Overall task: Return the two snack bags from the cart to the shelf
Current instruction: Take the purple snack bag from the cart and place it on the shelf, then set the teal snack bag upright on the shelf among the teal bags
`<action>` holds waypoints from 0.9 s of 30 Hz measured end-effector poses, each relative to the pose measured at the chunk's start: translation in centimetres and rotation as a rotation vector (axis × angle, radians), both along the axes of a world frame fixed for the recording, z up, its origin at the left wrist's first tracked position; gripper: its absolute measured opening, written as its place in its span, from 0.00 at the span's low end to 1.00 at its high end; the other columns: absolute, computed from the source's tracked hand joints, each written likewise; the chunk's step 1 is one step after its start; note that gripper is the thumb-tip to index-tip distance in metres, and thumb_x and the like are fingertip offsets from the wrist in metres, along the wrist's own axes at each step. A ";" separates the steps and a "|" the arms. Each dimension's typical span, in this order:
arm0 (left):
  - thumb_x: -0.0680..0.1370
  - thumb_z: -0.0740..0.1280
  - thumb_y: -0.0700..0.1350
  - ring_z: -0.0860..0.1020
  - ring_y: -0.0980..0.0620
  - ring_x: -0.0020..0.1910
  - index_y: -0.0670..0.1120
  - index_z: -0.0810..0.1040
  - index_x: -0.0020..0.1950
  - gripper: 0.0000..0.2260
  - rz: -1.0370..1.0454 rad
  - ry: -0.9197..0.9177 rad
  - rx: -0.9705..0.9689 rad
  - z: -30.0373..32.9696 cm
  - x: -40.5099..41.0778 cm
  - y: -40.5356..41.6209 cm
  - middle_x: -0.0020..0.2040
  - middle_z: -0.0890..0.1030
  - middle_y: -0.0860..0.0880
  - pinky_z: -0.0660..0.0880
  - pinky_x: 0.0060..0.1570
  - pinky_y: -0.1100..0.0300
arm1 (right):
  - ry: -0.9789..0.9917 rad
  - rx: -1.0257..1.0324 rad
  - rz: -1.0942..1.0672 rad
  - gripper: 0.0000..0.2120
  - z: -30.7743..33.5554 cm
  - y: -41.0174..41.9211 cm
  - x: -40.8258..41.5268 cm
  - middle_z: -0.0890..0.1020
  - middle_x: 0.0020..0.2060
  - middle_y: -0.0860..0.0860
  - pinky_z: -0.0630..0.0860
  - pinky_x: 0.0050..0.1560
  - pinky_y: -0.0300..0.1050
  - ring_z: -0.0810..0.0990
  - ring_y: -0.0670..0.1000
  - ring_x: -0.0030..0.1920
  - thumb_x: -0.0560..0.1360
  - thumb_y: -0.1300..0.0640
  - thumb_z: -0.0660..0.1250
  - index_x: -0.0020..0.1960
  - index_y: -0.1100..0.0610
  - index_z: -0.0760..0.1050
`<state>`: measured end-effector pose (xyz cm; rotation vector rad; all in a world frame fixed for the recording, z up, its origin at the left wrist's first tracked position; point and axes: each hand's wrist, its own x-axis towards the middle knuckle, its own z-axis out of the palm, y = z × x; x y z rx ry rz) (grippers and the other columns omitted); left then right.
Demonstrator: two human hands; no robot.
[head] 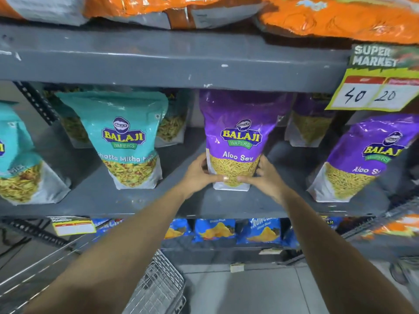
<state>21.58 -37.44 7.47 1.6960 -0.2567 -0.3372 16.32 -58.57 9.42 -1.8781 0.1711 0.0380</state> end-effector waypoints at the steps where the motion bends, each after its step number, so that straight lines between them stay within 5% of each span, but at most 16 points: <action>1: 0.62 0.81 0.40 0.82 0.53 0.54 0.48 0.75 0.61 0.30 0.001 0.001 0.006 0.0 -0.3 -0.7 0.58 0.83 0.50 0.80 0.55 0.55 | -0.006 -0.010 0.006 0.38 0.1 -0.5 -0.3 0.81 0.59 0.51 0.80 0.58 0.49 0.81 0.51 0.58 0.61 0.64 0.81 0.66 0.53 0.67; 6: 0.56 0.82 0.52 0.81 0.52 0.56 0.53 0.74 0.60 0.35 0.029 -0.048 0.056 0.4 -1.5 -3.7 0.58 0.82 0.51 0.80 0.56 0.50 | -0.031 0.029 0.023 0.38 0.6 -3.7 -1.6 0.80 0.61 0.56 0.80 0.58 0.48 0.80 0.54 0.59 0.64 0.71 0.76 0.69 0.57 0.64; 15: 0.60 0.82 0.47 0.81 0.52 0.55 0.49 0.73 0.62 0.34 -0.003 -0.088 0.105 0.7 -3.2 -5.9 0.58 0.82 0.50 0.80 0.57 0.49 | -0.030 0.076 0.042 0.37 1.0 -5.7 -4.1 0.79 0.55 0.48 0.78 0.42 0.31 0.82 0.35 0.48 0.67 0.77 0.71 0.70 0.60 0.61; 19: 0.62 0.81 0.48 0.81 0.51 0.56 0.50 0.72 0.64 0.34 -0.032 -0.079 0.101 0.7 -3.5 -5.6 0.60 0.81 0.51 0.79 0.58 0.49 | -0.052 0.049 0.006 0.39 1.0 -5.4 -4.6 0.78 0.57 0.51 0.81 0.49 0.37 0.81 0.37 0.51 0.66 0.74 0.74 0.71 0.59 0.60; 22: 0.64 0.81 0.45 0.79 0.50 0.59 0.51 0.69 0.69 0.37 -0.038 -0.031 0.065 0.8 -4.4 -4.0 0.64 0.78 0.50 0.77 0.60 0.54 | -0.145 0.035 -0.238 0.45 0.1 -5.0 -6.0 0.76 0.58 0.53 0.79 0.57 0.40 0.78 0.44 0.57 0.61 0.66 0.80 0.71 0.55 0.60; 24: 0.64 0.80 0.43 0.80 0.50 0.56 0.48 0.73 0.68 0.33 0.066 -0.028 0.061 0.3 -5.4 -1.4 0.61 0.79 0.49 0.77 0.60 0.55 | -0.287 -0.016 -0.453 0.39 0.0 -3.7 -7.6 0.76 0.53 0.50 0.77 0.51 0.38 0.76 0.47 0.53 0.58 0.59 0.83 0.64 0.53 0.68; 27: 0.67 0.78 0.39 0.82 0.59 0.43 0.46 0.81 0.50 0.14 0.308 -0.094 0.078 -1.2 -7.6 4.7 0.46 0.84 0.51 0.80 0.53 0.54 | -0.432 -0.003 -0.523 0.21 -0.1 0.9 -9.6 0.80 0.43 0.54 0.75 0.46 0.44 0.78 0.51 0.44 0.60 0.58 0.82 0.48 0.56 0.75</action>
